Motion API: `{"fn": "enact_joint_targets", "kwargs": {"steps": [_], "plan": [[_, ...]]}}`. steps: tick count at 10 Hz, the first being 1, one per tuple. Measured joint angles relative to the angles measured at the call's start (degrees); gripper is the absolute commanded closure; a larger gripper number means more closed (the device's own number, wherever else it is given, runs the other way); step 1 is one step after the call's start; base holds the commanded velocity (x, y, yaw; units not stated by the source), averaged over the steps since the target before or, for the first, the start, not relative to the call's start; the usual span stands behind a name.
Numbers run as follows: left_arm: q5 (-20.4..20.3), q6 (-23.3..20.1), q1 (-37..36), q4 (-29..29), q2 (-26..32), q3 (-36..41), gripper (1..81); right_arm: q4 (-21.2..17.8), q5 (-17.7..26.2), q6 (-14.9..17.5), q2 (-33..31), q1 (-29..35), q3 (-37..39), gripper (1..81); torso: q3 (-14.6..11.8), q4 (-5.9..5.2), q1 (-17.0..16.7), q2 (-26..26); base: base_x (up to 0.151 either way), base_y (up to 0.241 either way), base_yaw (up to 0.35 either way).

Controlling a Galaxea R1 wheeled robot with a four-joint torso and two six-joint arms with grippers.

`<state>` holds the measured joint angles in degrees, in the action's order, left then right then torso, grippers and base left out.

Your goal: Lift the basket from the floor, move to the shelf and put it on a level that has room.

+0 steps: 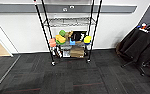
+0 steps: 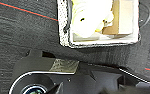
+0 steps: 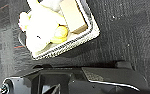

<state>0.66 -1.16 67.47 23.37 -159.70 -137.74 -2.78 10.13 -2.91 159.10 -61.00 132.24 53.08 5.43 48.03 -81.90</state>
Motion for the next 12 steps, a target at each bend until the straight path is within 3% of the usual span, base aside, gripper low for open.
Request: {"fn": "enact_joint_targets", "kwargs": {"steps": [3,8,12], "plan": [[-0.2,0.2,-0.02,3.61,-0.04,-0.05,1.0,0.09,2.57,0.17,0.61,2.35,0.01,1.0,1.11,0.0,3.0,-4.68,0.0,0.0,0.0],[-0.63,0.2,0.05,7.22,-2.29,-1.76,1.0,1.16,7.97,0.55,3.91,4.0,6.97,1.0,1.72,0.0,9.09,-14.4,0.0,0.0,0.0],[-0.2,0.2,-0.33,7.41,-3.97,-6.61,1.0,0.91,8.89,0.28,4.61,5.91,8.14,1.0,6.93,0.0,13.6,-21.4,0.0,0.0,0.0]]}}
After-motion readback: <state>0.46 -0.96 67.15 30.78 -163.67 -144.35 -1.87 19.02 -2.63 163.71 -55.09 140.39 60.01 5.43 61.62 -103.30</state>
